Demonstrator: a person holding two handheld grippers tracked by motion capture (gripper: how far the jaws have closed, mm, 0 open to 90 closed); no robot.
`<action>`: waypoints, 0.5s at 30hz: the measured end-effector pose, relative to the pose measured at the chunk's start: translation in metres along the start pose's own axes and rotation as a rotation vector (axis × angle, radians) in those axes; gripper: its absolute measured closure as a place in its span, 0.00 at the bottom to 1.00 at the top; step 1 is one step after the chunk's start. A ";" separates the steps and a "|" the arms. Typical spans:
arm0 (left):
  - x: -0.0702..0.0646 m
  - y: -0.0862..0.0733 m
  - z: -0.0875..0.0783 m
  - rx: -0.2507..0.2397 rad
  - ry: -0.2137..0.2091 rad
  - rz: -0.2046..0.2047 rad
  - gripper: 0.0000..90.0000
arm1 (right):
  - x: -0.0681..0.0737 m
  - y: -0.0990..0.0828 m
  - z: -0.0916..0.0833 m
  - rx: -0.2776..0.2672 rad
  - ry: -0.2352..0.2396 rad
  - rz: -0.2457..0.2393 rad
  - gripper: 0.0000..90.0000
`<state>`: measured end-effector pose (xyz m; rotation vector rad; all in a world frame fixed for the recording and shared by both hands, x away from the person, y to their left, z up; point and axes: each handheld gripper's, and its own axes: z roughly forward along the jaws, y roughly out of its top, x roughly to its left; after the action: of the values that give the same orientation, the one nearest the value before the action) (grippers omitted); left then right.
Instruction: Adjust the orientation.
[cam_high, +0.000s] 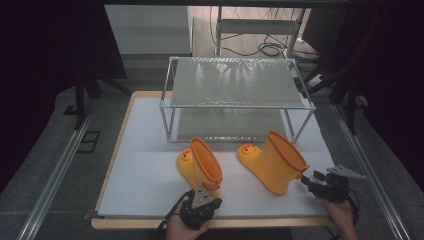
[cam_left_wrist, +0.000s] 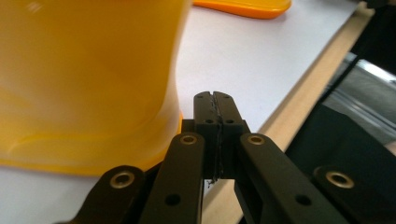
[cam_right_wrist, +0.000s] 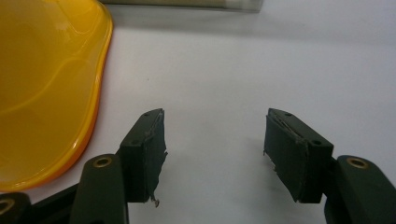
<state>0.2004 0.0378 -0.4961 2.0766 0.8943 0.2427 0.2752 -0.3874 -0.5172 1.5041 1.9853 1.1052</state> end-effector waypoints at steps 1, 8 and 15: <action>-0.001 0.002 0.002 0.004 0.004 0.006 1.00 | 0.000 0.000 0.000 0.001 0.000 0.003 0.42; 0.000 0.009 0.004 -0.020 0.051 -0.003 1.00 | -0.001 0.000 0.000 0.004 -0.002 0.005 0.42; 0.008 0.002 -0.007 -0.032 0.035 -0.031 1.00 | -0.004 -0.001 -0.002 -0.005 -0.015 0.012 0.42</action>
<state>0.2043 0.0468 -0.4918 2.0328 0.9372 0.2757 0.2746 -0.3917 -0.5173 1.5195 1.9640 1.0997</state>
